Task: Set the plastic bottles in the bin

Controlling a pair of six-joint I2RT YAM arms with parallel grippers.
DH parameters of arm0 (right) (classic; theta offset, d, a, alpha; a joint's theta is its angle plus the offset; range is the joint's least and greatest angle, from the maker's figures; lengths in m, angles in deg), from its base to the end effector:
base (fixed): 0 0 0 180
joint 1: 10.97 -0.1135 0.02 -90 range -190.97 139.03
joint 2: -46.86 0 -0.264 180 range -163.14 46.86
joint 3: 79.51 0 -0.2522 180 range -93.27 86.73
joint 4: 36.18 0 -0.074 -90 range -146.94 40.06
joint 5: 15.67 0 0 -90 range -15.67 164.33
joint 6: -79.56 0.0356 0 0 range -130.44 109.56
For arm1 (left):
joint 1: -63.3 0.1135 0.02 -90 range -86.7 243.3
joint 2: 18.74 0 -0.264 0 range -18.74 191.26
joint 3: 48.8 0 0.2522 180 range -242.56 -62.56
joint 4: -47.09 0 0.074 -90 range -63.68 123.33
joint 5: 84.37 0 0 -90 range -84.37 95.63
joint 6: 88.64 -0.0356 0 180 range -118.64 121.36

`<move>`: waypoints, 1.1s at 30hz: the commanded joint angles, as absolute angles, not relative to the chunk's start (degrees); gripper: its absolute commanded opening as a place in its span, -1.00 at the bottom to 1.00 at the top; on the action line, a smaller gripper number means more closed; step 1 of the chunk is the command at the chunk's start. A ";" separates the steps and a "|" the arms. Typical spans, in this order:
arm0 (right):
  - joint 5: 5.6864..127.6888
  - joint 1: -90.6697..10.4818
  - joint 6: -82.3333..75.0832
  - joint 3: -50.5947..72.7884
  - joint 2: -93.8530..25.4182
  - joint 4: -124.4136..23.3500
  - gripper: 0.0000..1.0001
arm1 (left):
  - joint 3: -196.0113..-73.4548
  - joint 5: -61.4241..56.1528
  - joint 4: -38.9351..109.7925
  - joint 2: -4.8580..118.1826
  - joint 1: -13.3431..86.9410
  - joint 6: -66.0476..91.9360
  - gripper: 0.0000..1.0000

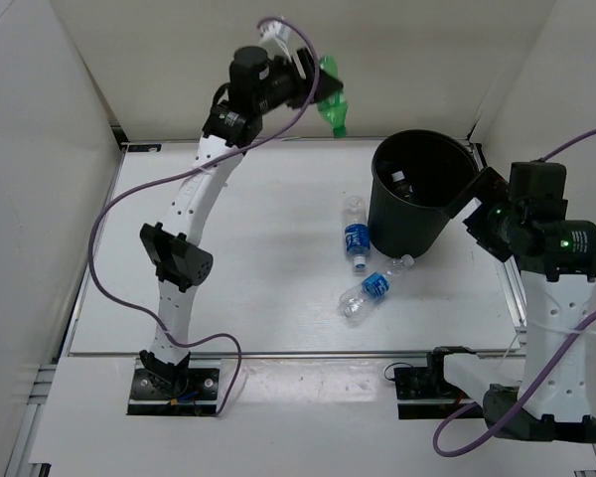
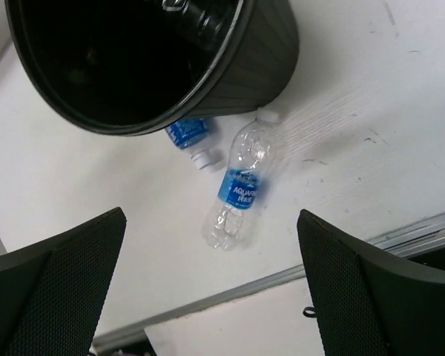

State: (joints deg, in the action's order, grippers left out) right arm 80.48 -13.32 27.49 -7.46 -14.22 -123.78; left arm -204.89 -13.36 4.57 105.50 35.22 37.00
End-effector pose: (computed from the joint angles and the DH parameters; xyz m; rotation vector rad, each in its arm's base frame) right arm 0.1477 0.0022 0.4573 0.7528 2.1615 0.2459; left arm 0.4256 -0.2402 0.4449 0.1349 1.8755 -1.0797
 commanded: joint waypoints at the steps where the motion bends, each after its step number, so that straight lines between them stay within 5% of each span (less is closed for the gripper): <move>1: 85.92 -12.29 30.96 -9.92 -12.29 -122.89 1.00 | -213.76 -19.77 16.18 110.15 31.49 39.68 0.39; 11: 84.35 -12.29 30.43 -17.42 -11.06 -127.62 1.00 | -211.01 -8.53 28.92 113.79 22.52 36.52 0.62; 15: 90.65 -12.29 35.15 -15.93 -7.99 -130.00 1.00 | -207.77 -8.52 28.93 112.06 20.06 32.67 1.00; 23: 82.87 -12.29 43.25 -2.85 -4.38 -125.97 1.00 | -197.06 -2.39 27.18 97.74 22.95 28.61 1.00; 33: 63.96 -12.89 55.56 37.66 1.16 -108.68 1.00 | -157.25 4.73 21.99 62.58 29.11 20.35 1.00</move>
State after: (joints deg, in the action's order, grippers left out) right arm 70.49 -12.49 50.29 33.04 -1.21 -117.00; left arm -164.08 2.07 24.70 68.67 30.11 24.24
